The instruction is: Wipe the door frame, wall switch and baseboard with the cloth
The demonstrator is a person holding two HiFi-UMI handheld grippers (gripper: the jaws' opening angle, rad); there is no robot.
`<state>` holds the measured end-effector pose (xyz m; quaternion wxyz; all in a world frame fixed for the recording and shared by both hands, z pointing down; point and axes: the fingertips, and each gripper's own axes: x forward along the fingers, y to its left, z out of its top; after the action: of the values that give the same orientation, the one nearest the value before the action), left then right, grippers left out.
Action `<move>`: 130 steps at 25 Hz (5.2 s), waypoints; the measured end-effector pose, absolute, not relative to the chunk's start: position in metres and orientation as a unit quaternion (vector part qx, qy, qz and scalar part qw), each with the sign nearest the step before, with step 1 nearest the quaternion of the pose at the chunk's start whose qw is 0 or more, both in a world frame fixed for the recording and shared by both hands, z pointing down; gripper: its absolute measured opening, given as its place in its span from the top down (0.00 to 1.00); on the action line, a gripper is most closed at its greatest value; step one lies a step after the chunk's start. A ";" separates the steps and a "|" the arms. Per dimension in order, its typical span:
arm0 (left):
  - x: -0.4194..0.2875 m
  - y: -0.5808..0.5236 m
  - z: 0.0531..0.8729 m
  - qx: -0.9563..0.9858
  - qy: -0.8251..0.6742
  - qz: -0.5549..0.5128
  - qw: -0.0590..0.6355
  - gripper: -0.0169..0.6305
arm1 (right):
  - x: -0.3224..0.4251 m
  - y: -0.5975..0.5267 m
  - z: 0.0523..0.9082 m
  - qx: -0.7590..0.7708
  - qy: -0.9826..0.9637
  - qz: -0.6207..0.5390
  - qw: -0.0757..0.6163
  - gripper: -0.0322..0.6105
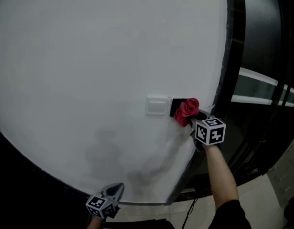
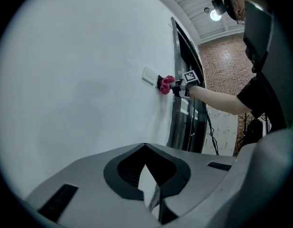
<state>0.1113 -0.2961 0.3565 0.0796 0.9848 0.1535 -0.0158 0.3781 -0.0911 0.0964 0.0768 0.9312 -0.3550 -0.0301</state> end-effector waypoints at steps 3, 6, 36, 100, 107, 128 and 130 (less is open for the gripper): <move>0.114 -0.295 0.363 0.985 0.150 -0.007 0.080 0.99 | 0.382 -0.080 0.098 0.936 -0.343 -0.029 0.079 0.85; 0.112 -0.301 0.366 0.987 0.141 0.006 0.072 0.99 | 0.387 -0.068 0.102 0.947 -0.310 -0.033 0.083 0.85; 0.115 -0.348 0.373 0.990 0.078 -0.001 0.117 0.99 | 0.325 -0.240 0.088 0.875 -0.477 -0.008 0.083 0.86; 0.139 -0.335 0.372 0.980 0.152 -0.004 0.129 0.99 | 0.335 -0.095 0.007 0.881 -0.120 -0.209 0.407 0.85; 0.128 -0.339 0.375 0.980 0.155 -0.008 0.125 0.99 | 0.358 -0.130 0.057 0.798 -0.032 -0.184 0.572 0.86; 0.136 -0.329 0.378 0.977 0.166 -0.001 0.135 0.99 | 0.357 -0.141 0.111 0.790 -0.083 -0.133 0.593 0.86; 0.136 -0.330 0.381 0.977 0.166 0.003 0.133 0.99 | 0.357 -0.142 0.115 0.797 -0.087 -0.130 0.583 0.86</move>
<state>0.1360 -0.3296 0.3811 0.1333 0.9770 0.1662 0.0027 0.3570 -0.1419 0.1145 0.5827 0.7975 -0.0865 -0.1304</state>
